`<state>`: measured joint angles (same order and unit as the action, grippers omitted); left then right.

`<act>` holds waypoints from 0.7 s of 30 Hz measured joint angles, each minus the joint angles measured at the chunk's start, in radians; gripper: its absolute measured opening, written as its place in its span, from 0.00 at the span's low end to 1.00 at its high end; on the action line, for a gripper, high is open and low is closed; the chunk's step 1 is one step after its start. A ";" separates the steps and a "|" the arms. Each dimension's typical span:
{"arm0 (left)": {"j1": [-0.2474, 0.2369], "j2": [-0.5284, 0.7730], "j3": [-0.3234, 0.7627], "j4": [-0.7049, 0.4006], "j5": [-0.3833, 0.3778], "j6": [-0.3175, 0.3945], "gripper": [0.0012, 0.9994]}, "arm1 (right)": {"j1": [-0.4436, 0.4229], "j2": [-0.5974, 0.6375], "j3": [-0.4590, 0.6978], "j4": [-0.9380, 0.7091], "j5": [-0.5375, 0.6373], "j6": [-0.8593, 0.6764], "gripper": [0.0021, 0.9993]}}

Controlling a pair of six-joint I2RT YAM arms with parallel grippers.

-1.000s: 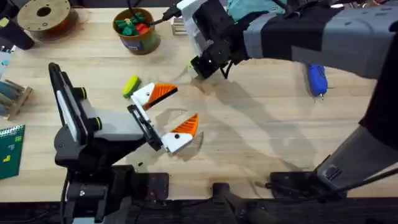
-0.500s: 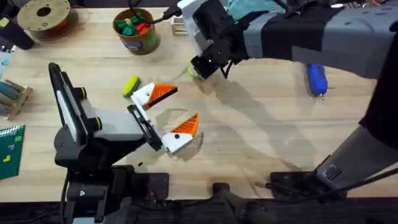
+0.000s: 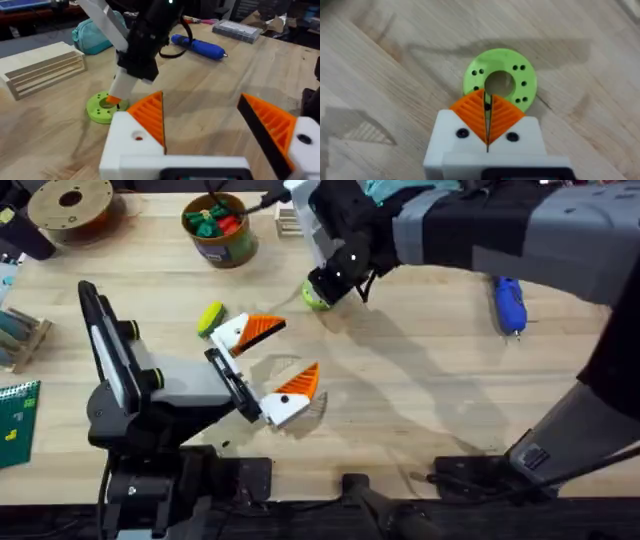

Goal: Pick up the gripper from the table and insert it into the empty holder that is missing its gripper. Then pick up a screw, insert it into the mounting hole, and use the screwdriver to tighten it. Finally, clean up the table by picking up the vegetable and placing it into the bucket.

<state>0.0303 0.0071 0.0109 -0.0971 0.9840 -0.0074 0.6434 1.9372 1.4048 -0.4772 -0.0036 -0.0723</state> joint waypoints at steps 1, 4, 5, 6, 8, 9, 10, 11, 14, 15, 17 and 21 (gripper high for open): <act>0.000 0.000 0.000 0.000 0.000 0.000 0.93 | 0.000 0.000 0.014 -0.012 0.000 0.000 0.00; 0.000 0.000 0.000 0.000 0.000 0.000 0.93 | 0.000 0.000 0.060 -0.036 0.000 0.000 0.00; 0.000 0.000 0.000 0.000 0.000 0.000 0.93 | 0.000 0.000 0.072 -0.041 0.000 0.000 0.00; 0.000 0.000 0.000 0.000 0.000 0.000 0.93 | 0.000 0.000 0.087 -0.048 0.000 0.000 0.00; 0.000 0.000 0.000 0.000 0.000 0.000 0.93 | 0.000 0.000 0.108 -0.058 0.000 0.000 0.00; 0.000 0.000 0.000 0.000 0.000 0.000 0.93 | 0.000 0.000 0.118 -0.065 0.000 0.000 0.00; 0.000 0.000 0.000 0.000 0.000 0.000 0.93 | 0.000 0.000 0.126 -0.075 0.000 0.000 0.00; 0.000 0.000 0.000 0.000 0.000 0.000 0.93 | 0.000 0.000 0.132 -0.084 0.000 0.000 0.00; 0.000 0.000 0.000 0.000 0.000 0.000 0.93 | 0.000 -0.006 0.139 -0.100 0.000 0.000 0.00; 0.000 0.000 0.000 0.000 0.000 0.000 0.93 | 0.000 -0.015 0.139 -0.106 0.000 0.000 0.00; 0.000 0.000 0.000 0.000 0.000 0.000 0.93 | 0.000 -0.041 0.139 -0.107 0.000 0.000 0.00; 0.000 0.000 0.000 0.000 0.000 0.000 0.93 | 0.000 -0.129 0.139 -0.106 0.000 0.000 0.00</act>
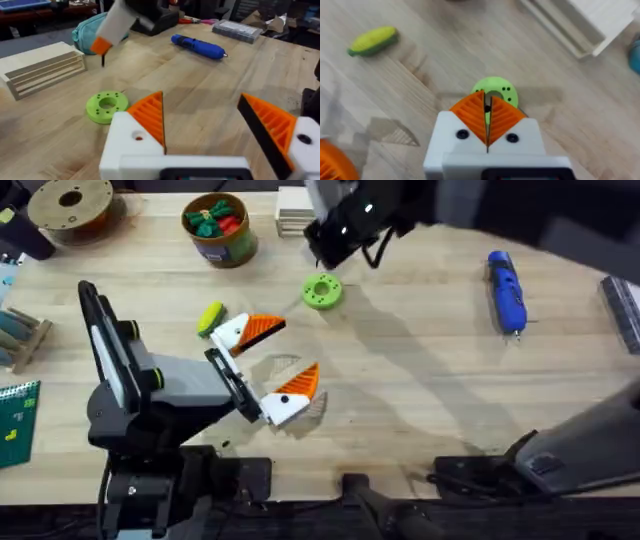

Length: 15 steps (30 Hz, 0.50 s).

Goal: Pick up the gripper from the table and insert it into the empty holder that is missing its gripper. Then pick up a screw, insert it into the mounting hole, and use the screwdriver to tighten it. Finally, clean up the table by picking up the vegetable and placing it into the bucket.

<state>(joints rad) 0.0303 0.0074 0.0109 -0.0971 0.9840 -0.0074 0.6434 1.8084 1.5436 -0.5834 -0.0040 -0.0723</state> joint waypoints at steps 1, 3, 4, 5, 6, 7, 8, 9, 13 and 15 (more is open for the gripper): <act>0.000 0.000 0.000 0.000 0.000 0.000 0.93 | 0.000 -0.023 0.000 0.000 0.000 0.000 0.00; 0.000 0.000 0.000 0.000 0.000 0.000 0.93 | 0.001 -0.068 0.001 0.000 0.000 0.000 0.00; 0.000 0.000 0.000 0.000 0.000 0.000 0.93 | 0.003 -0.085 0.002 -0.001 0.000 0.000 0.00; 0.000 0.000 0.000 0.000 0.000 0.000 0.93 | 0.006 -0.100 0.005 -0.004 0.000 0.000 0.00; 0.000 0.000 0.000 0.000 0.000 0.000 0.93 | 0.011 -0.112 0.012 -0.014 0.000 0.000 0.00; 0.000 0.000 0.000 0.000 0.000 0.000 0.93 | 0.017 -0.119 0.022 -0.029 0.000 -0.001 0.00; 0.000 0.000 0.000 0.000 0.000 0.000 0.93 | 0.027 -0.124 0.041 -0.058 0.000 -0.004 0.00; 0.000 0.000 0.000 0.000 0.000 0.000 0.93 | 0.039 -0.124 0.061 -0.089 0.000 -0.007 0.00; 0.000 0.000 0.000 0.000 0.000 0.000 0.93 | 0.097 -0.124 0.139 -0.164 0.000 -0.019 0.00; 0.000 0.000 0.000 0.000 0.000 0.000 0.93 | 0.130 -0.124 0.172 -0.179 0.000 -0.026 0.00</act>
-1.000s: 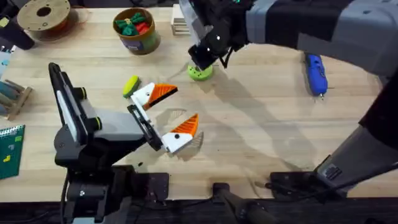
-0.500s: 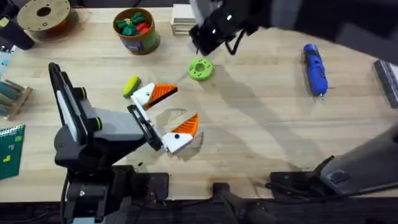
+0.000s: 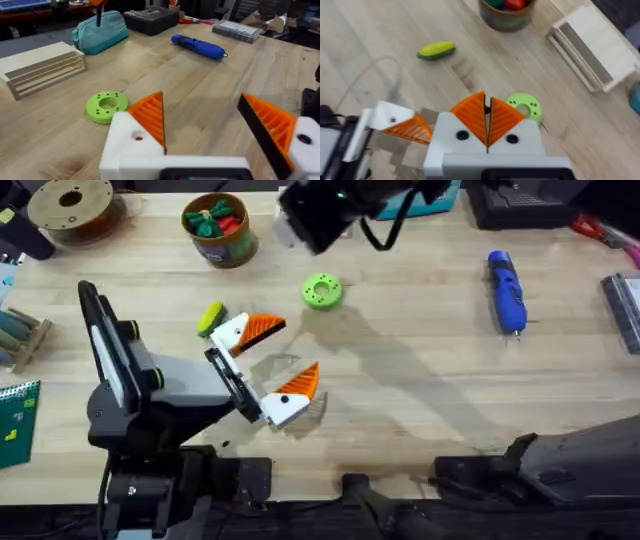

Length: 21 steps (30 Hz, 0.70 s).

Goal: Pick up the gripper from the table and insert it into the empty holder that is missing its gripper. Then pick up a screw, insert it into the mounting hole, and use the screwdriver to tighten it. Finally, clean up the table by picking up the vegetable and placing it into the bucket.

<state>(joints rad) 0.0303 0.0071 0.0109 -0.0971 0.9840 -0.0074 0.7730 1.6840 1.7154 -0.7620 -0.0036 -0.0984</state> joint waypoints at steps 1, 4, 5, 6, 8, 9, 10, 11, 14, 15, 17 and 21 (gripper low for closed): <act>0.000 0.000 0.000 0.000 0.000 0.000 0.93 | 0.018 0.000 0.013 -0.005 0.000 -0.002 0.00; 0.000 0.000 0.000 0.000 0.000 0.000 0.93 | 0.076 0.000 0.040 -0.020 0.000 -0.007 0.00; 0.000 0.000 0.000 0.000 0.000 0.000 0.93 | 0.096 0.000 0.045 -0.025 0.000 -0.007 0.00; 0.000 0.000 0.000 0.000 0.000 0.000 0.93 | 0.119 0.000 0.048 -0.028 0.000 -0.007 0.00; 0.000 0.000 0.000 0.000 0.000 0.000 0.93 | 0.157 0.000 0.054 -0.029 0.000 -0.007 0.00; 0.000 0.000 0.000 0.000 0.000 0.000 0.93 | 0.240 0.002 0.086 -0.043 0.000 -0.008 0.00; 0.000 0.000 0.000 0.000 0.000 0.000 0.93 | 0.251 0.003 0.094 -0.049 0.000 -0.009 0.00; 0.000 0.000 0.000 0.000 0.000 0.000 0.93 | 0.261 0.003 0.102 -0.056 0.000 -0.011 0.00; 0.000 0.000 0.000 0.000 0.000 0.000 0.93 | 0.284 0.003 0.114 -0.064 0.000 -0.015 0.00; 0.000 0.000 0.000 0.000 0.000 0.000 0.93 | 0.290 0.003 0.115 -0.066 0.000 -0.015 0.00; 0.000 0.000 0.000 0.000 0.000 0.000 0.93 | 0.299 0.004 0.116 -0.074 0.000 -0.015 0.00; 0.000 0.000 0.000 0.000 0.000 0.000 0.93 | 0.304 0.042 0.155 -0.123 0.001 -0.017 0.00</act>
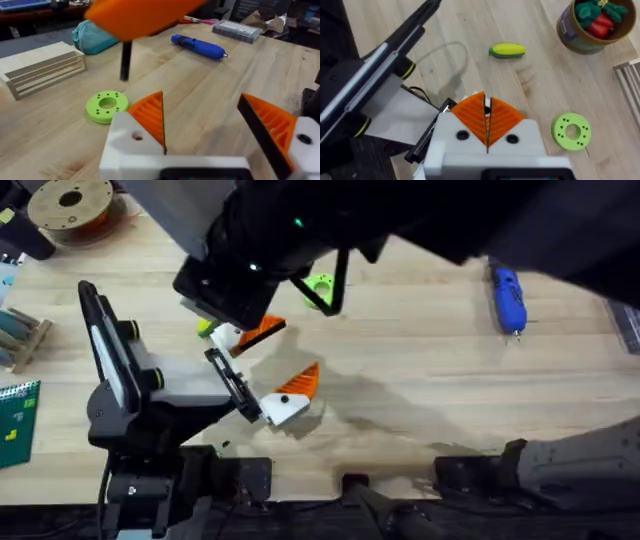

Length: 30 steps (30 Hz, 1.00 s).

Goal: Pick up the gripper from the table and insert it into the empty holder that is missing its gripper. Then pick up a screw, insert it into the mounting hole, and use the screwdriver to tighten it. Finally, clean up the table by picking up the vegetable and placing it into the bucket.

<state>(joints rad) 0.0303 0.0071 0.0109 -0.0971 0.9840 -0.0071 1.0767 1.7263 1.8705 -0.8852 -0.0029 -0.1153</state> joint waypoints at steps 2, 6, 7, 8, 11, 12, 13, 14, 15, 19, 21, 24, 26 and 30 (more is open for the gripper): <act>0.000 0.000 0.000 0.000 0.000 0.000 0.93 | 0.000 0.020 0.022 -0.024 0.002 -0.006 0.00; 0.000 0.000 0.000 0.000 0.000 0.000 0.93 | 0.000 0.074 0.063 -0.053 0.022 -0.024 0.00; 0.000 0.000 0.000 0.000 0.000 0.000 0.93 | 0.000 0.077 0.063 -0.056 0.030 -0.024 0.00; 0.000 0.000 0.000 0.000 0.000 0.000 0.93 | 0.000 0.080 0.063 -0.061 0.038 -0.024 0.00; 0.000 0.000 0.000 0.000 0.000 0.000 0.93 | 0.000 0.081 0.063 -0.074 0.054 -0.025 0.00; 0.000 0.000 0.000 0.000 0.000 0.000 0.93 | 0.000 0.081 0.064 -0.078 0.057 -0.024 0.00; 0.000 0.000 0.000 0.000 0.000 0.000 0.93 | 0.000 0.081 0.064 -0.082 0.060 -0.025 0.00; 0.000 0.000 0.000 0.000 0.000 0.000 0.93 | 0.000 0.082 0.064 -0.085 0.062 -0.025 0.00; 0.000 0.000 0.000 0.000 0.000 0.000 0.93 | 0.000 0.082 0.064 -0.085 0.063 -0.025 0.00; 0.000 0.000 0.000 0.000 0.000 0.000 0.93 | 0.000 0.087 0.064 -0.087 0.066 -0.024 0.00; 0.000 0.000 0.000 0.000 0.000 0.000 0.93 | 0.000 0.092 0.065 -0.091 0.066 -0.024 0.00; 0.000 0.000 0.000 0.000 0.000 0.000 0.93 | 0.000 0.097 0.065 -0.102 0.067 -0.024 0.00; 0.000 0.000 0.000 0.000 0.000 0.000 0.93 | 0.001 0.097 0.065 -0.106 0.067 -0.024 0.00; 0.000 0.000 0.000 0.000 0.000 0.000 0.93 | 0.002 0.097 0.065 -0.108 0.067 -0.024 0.00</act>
<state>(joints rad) 0.0303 0.0071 0.0109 -0.0972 0.9840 -0.0071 1.0789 1.8236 1.9350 -0.9931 0.0639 -0.1390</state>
